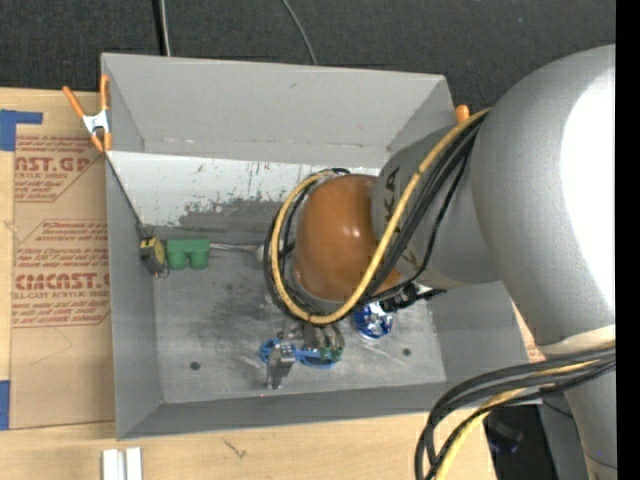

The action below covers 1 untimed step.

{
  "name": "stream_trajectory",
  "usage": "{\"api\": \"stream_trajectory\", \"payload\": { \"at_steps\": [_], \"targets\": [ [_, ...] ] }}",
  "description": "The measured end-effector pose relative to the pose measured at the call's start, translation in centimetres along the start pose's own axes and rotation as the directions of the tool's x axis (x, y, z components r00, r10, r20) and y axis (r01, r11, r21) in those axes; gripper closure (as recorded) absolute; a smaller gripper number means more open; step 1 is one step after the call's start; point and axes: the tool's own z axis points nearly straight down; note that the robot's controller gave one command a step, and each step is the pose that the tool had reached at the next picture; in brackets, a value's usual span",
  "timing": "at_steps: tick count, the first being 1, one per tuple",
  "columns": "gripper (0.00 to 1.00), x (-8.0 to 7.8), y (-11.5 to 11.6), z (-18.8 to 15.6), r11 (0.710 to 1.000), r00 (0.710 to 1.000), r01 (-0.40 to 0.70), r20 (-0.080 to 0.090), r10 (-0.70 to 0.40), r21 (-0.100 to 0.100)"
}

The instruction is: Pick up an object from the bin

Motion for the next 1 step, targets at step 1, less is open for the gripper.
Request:
{"api": "stream_trajectory", "payload": {
  "at_steps": [1],
  "targets": [
    [1.0,-0.03,0.0,-0.05,1.0,1.0,0.0,0.001,0.0,0.0]
  ]
}}
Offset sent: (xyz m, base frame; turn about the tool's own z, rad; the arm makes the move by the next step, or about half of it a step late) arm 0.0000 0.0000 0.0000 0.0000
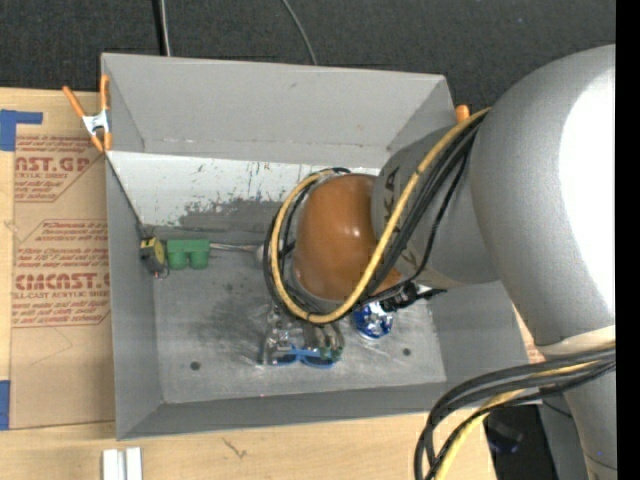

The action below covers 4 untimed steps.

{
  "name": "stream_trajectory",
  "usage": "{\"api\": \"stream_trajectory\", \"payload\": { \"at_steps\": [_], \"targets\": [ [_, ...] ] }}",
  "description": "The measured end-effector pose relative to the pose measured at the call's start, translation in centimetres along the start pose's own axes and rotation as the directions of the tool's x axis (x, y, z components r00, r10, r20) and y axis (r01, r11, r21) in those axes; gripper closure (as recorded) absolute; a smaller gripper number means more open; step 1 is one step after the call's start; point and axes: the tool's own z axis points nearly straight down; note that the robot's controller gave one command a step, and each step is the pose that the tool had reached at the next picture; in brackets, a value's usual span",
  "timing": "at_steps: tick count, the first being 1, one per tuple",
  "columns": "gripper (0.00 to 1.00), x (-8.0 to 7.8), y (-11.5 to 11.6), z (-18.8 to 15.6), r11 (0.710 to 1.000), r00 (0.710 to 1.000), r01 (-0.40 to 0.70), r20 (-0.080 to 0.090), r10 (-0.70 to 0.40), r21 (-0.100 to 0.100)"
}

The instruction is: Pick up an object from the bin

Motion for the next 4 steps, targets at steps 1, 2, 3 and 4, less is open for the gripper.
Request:
{"api": "stream_trajectory", "payload": {
  "at_steps": [1,2,3,4],
  "targets": [
    [0.0,0.03,0.01,0.05,1.0,1.0,0.0,-0.001,0.0,0.0],
    [1.0,0.0,0.01,0.0,1.0,1.0,0.0,0.0,0.0,0.0],
    [0.0,0.03,0.01,0.05,1.0,1.0,0.0,-0.001,0.0,0.0],
    [1.0,0.0,0.01,0.0,1.0,1.0,0.0,0.0,0.0,0.0]
  ]
}}
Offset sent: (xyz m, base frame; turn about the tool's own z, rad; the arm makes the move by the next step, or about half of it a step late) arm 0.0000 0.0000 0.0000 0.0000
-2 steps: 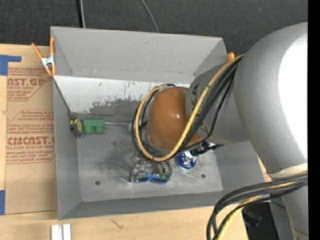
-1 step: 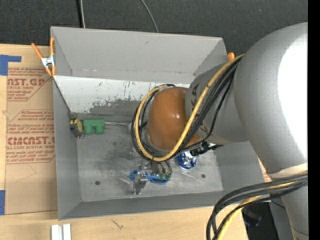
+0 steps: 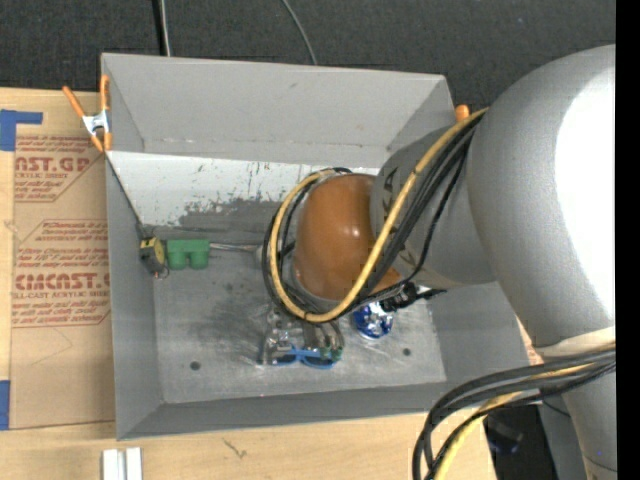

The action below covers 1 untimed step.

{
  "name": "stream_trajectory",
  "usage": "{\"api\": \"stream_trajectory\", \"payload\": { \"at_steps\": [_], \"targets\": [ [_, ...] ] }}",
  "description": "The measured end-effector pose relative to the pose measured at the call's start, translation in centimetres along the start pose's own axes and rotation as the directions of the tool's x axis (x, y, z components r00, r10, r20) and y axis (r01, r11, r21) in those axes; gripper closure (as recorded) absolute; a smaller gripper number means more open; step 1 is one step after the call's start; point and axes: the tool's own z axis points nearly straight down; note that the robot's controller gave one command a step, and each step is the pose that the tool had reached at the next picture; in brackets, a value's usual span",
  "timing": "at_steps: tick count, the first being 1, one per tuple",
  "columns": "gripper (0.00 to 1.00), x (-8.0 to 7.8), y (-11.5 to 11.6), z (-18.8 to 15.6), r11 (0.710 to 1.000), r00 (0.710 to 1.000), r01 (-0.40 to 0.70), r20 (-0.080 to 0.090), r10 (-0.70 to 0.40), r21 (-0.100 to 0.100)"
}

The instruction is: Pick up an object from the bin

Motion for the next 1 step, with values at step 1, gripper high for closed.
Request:
{"api": "stream_trajectory", "payload": {
  "at_steps": [1],
  "targets": [
    [0.0,0.03,0.0,0.05,1.0,1.0,0.0,-0.001,0.0,0.0]
  ]
}}
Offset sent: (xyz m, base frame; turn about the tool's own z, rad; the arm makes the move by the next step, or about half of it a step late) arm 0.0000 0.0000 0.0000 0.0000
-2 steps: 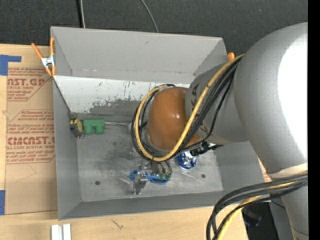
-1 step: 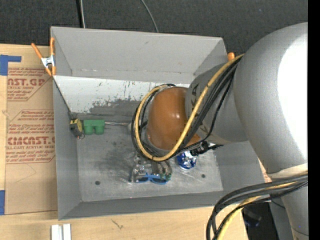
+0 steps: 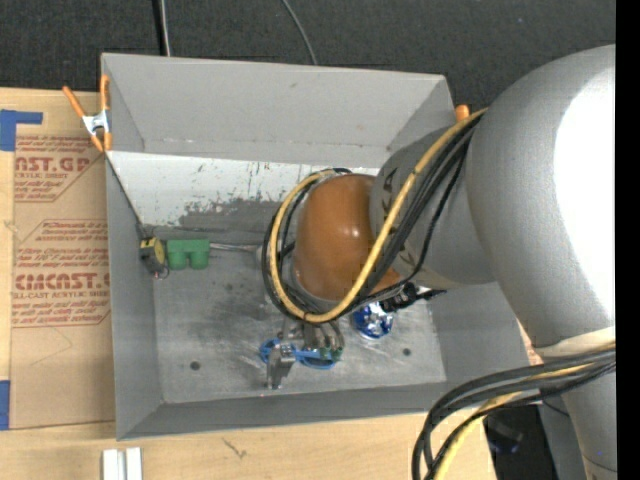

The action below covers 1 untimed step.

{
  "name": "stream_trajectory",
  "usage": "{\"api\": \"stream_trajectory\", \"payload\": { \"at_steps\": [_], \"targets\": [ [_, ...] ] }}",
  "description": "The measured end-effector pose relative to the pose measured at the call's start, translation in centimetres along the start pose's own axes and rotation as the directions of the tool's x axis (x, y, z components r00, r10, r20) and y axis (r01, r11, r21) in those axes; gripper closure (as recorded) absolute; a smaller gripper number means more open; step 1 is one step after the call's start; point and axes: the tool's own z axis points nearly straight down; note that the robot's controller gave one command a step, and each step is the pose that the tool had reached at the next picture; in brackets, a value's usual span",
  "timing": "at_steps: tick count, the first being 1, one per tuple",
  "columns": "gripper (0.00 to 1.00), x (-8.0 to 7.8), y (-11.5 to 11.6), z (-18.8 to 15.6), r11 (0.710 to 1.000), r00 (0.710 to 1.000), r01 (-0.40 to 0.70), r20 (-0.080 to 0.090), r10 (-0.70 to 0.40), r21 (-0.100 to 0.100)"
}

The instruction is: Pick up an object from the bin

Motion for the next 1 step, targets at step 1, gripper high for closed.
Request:
{"api": "stream_trajectory", "payload": {
  "at_steps": [1],
  "targets": [
    [1.0,-0.04,0.0,-0.05,1.0,1.0,0.0,0.001,0.0,0.0]
  ]
}}
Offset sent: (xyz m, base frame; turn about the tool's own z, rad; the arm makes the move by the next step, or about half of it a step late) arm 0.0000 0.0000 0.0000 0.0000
